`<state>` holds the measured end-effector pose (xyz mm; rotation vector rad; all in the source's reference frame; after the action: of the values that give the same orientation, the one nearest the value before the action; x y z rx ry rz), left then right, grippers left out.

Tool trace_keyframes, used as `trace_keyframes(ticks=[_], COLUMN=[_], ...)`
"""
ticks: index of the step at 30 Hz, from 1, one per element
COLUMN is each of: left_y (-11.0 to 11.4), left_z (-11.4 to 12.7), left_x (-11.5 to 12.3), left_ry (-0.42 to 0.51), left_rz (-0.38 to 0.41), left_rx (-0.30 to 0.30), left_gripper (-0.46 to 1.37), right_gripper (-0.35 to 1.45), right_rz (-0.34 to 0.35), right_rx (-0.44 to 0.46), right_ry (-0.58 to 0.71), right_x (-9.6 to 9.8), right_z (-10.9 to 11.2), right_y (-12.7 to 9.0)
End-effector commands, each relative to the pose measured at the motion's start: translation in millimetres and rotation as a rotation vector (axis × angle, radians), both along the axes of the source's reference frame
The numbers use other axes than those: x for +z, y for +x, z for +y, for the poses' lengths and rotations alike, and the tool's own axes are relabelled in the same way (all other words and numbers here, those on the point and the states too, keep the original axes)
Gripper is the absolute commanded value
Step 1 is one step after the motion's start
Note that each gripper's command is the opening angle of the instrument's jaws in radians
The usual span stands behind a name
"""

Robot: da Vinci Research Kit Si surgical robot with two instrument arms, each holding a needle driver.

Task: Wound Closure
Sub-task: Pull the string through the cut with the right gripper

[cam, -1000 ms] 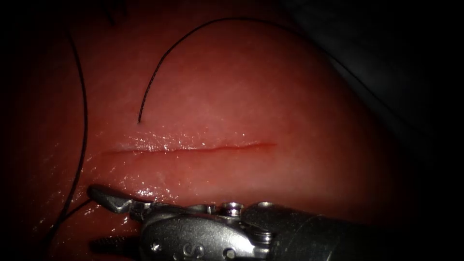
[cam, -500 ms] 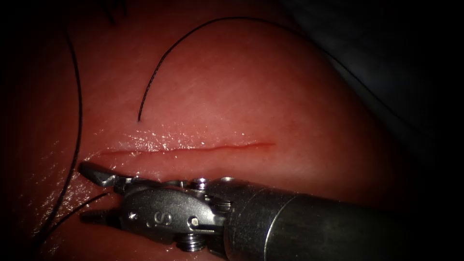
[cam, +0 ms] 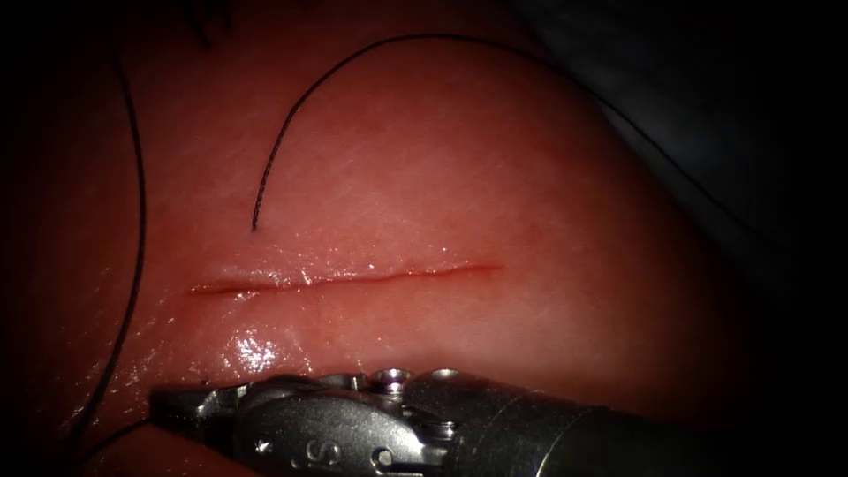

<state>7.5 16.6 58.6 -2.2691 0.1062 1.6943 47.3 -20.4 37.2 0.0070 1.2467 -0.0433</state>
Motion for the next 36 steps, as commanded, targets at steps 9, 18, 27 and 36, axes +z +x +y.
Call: trace_keyframes(ticks=[9,18,27,36], left_y=[0.0,0.0,0.0,0.0], left_z=[0.0,0.0,0.0,-0.1], left_x=[0.0,0.0,0.0,0.0], left_ry=[-0.004,-0.004,-0.004,-0.004], left_rz=[-0.002,-0.002,-0.002,-0.003], left_rx=[0.011,0.011,0.011,0.013], left_gripper=[-0.35,-0.35,-0.35,-0.35], right_gripper=[-0.35,-0.35,-0.35,-0.35], right_rz=[0.035,0.063,0.077,0.092], right_rx=[-0.018,-0.034,-0.044,-0.057], right_ry=[-0.005,-0.014,-0.015,-0.004], right_x=[-4.8,-8.6,-9.9,-11.6], right_z=[-4.7,-8.7,-12.8,-17.4], right_y=[0.6,1.8,2.9,4.1])
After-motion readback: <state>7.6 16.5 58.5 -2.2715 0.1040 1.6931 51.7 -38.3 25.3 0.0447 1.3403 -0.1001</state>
